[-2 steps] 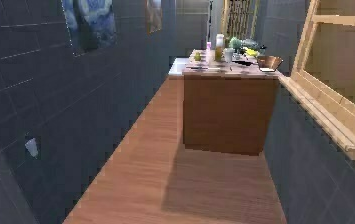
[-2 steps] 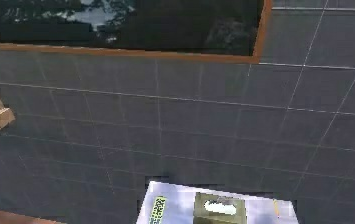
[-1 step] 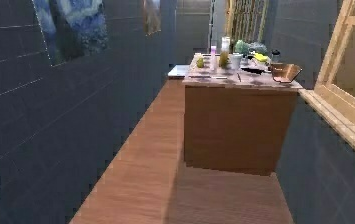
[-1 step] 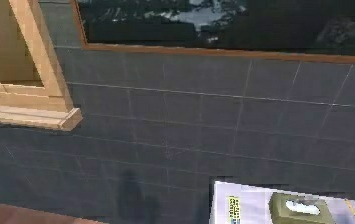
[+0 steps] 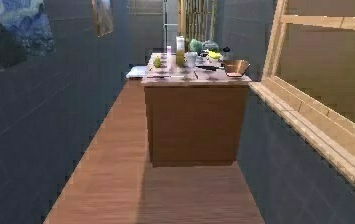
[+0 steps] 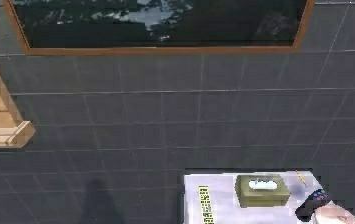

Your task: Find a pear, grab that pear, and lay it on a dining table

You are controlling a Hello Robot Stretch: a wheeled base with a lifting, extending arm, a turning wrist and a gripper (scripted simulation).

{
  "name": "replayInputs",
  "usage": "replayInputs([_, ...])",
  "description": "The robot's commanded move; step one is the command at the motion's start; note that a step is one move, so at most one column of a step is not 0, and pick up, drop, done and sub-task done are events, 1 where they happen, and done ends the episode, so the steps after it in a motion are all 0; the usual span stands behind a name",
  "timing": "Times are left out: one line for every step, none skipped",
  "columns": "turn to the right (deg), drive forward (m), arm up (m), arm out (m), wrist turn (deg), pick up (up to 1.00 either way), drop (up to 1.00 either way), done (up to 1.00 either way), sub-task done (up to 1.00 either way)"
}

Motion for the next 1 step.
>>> replayInputs([0.0, 1.0, 0.0, 0.0, 0.0, 0.0, 0.0, 0.0, 0.0])
